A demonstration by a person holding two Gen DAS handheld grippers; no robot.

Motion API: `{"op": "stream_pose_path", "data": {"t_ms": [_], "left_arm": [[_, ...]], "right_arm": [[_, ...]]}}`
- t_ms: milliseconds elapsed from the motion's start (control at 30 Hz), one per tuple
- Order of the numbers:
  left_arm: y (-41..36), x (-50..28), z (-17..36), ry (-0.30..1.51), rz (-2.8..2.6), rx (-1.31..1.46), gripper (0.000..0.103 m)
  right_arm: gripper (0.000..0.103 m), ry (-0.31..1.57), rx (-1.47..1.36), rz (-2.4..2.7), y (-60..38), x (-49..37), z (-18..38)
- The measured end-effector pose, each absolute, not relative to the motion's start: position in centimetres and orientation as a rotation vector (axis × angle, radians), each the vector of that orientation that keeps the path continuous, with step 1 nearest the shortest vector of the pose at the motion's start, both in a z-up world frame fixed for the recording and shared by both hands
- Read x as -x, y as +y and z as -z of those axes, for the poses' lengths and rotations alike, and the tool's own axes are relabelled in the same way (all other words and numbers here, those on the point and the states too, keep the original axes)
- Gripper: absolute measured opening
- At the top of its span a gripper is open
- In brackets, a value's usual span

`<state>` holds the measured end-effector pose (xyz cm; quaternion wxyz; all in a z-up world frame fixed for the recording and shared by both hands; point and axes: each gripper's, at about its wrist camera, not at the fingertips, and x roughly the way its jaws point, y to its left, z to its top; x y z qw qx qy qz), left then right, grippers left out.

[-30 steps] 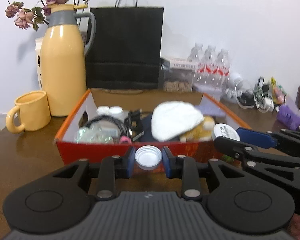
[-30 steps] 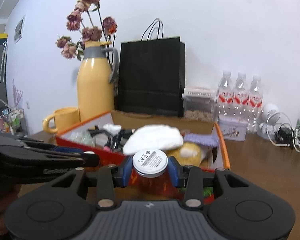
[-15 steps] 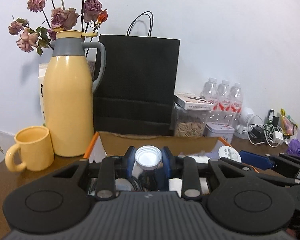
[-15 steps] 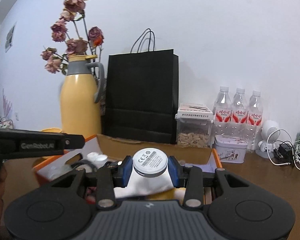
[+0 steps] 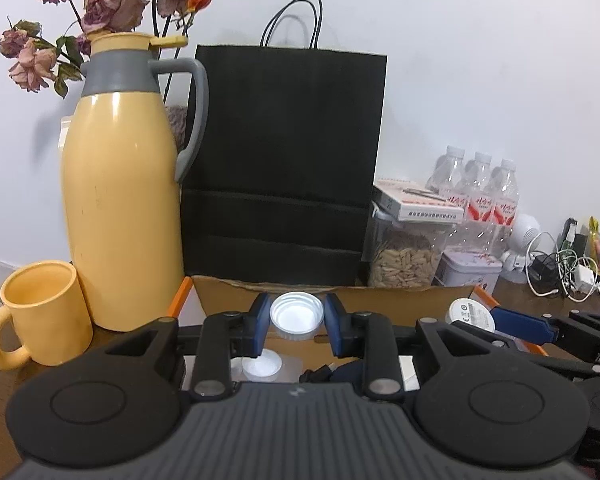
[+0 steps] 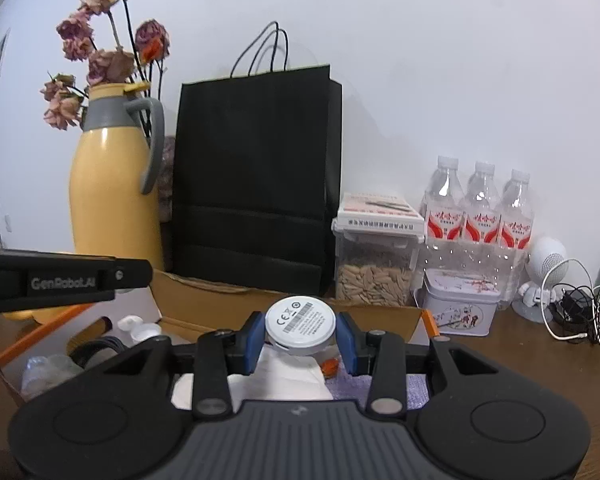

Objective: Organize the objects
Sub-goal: 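Carry cap and container into the box while both grippers open, then withdraw both grippers from the box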

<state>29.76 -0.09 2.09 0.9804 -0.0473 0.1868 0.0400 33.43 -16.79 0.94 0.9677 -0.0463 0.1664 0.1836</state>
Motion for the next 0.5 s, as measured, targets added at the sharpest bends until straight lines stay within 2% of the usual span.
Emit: {"op": "stream_pose_path", "data": {"t_ms": [33,100,133,167,200,233,267,367,500], "left_arm": [[-0.1,-29.8,-2.0,0.379,-0.082,0.093,0.030],[-0.2,-29.9,-1.8,0.382,-0.085,0.087,0.041],[-0.2,-29.9,-1.8,0.381,-0.089,0.085,0.061],[-0.1,-29.9,-1.7,0.375,-0.100,0.084,0.087],[-0.1,-29.9,-1.7,0.366,-0.114,0.082,0.099],[0.1,-29.8,-1.8,0.350,-0.134,0.082,0.103],[0.2,-29.8,-1.8,0.341,-0.146,0.084,0.103],[0.7,-30.3,-1.9,0.378,-0.154,0.085,0.103],[0.9,-30.5,-1.9,0.401,-0.159,0.081,0.103]], "right_arm": [[0.038,0.344,0.094,-0.371,-16.9,-33.6,-0.8],[0.038,0.360,0.100,-0.366,-17.0,-33.7,-0.6],[0.038,0.366,0.102,-0.359,-17.0,-33.8,-0.5],[0.045,0.369,0.104,-0.352,-17.1,-33.9,-0.4],[0.054,0.373,0.108,-0.339,-17.1,-33.9,-0.3],[0.076,0.374,0.110,-0.326,-17.1,-34.0,-0.3],[0.096,0.372,0.110,-0.312,-17.2,-34.1,-0.3],[0.103,0.371,0.110,-0.296,-17.5,-34.2,-0.4],[0.103,0.392,0.105,-0.298,-17.7,-34.3,-0.4]]}}
